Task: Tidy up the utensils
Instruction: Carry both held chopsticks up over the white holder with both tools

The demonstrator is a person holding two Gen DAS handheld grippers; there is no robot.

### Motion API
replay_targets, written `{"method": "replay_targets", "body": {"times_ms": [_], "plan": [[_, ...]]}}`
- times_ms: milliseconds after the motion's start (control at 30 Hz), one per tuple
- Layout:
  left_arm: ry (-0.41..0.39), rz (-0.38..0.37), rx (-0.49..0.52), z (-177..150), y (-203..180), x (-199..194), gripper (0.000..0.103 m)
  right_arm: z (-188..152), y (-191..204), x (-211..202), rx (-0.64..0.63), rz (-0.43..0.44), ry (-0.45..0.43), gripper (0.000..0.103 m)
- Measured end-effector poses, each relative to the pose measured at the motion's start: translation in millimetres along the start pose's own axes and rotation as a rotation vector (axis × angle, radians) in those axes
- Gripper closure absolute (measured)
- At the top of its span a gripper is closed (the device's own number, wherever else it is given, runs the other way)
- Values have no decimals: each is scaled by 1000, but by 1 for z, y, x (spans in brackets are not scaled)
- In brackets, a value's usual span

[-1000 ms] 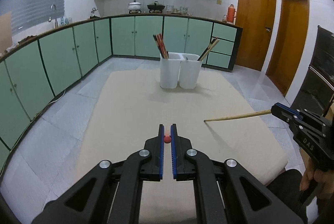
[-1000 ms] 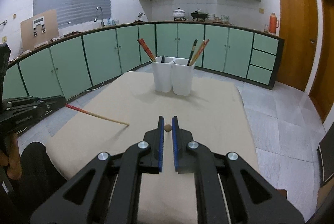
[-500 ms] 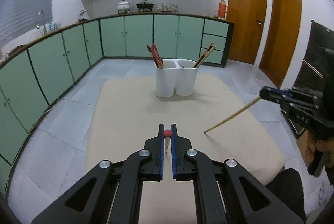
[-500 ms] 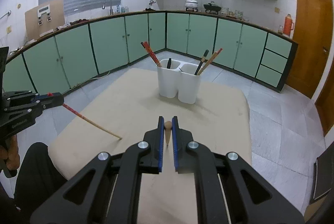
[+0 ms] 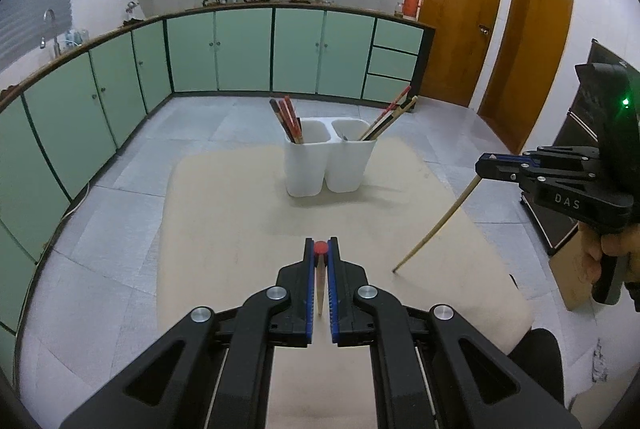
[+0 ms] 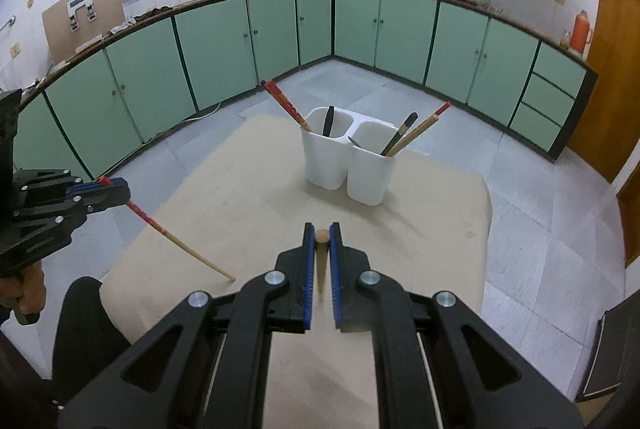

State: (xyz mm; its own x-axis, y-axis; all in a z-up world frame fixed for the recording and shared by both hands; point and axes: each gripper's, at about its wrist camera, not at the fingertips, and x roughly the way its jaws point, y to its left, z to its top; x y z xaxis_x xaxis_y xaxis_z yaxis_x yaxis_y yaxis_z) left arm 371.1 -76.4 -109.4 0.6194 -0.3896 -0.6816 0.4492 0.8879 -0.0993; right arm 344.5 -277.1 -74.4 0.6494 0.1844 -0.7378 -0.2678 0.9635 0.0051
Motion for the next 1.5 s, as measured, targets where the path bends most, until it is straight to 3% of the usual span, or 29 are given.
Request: {"method": "replay_targets", "body": {"times_ms": [300,667,900,1267,1500], "plan": [[9,-36,24,45,-2,-10,97,30,-4,-22,0,-2,24,97],[-56,-40,11,140,6,-43,97,95,-23,-76,32,-14,-34,97],[-86,-10,5,199,5,-39,97,150,-33,-93,49,-23,-80,97],[-75,45,-13,270,7,18,97,221,-59,-59,98,-63,-116,97],[-4,40,-65,267,25,87,97,223,-90,6,166,-74,-73,97]]}}
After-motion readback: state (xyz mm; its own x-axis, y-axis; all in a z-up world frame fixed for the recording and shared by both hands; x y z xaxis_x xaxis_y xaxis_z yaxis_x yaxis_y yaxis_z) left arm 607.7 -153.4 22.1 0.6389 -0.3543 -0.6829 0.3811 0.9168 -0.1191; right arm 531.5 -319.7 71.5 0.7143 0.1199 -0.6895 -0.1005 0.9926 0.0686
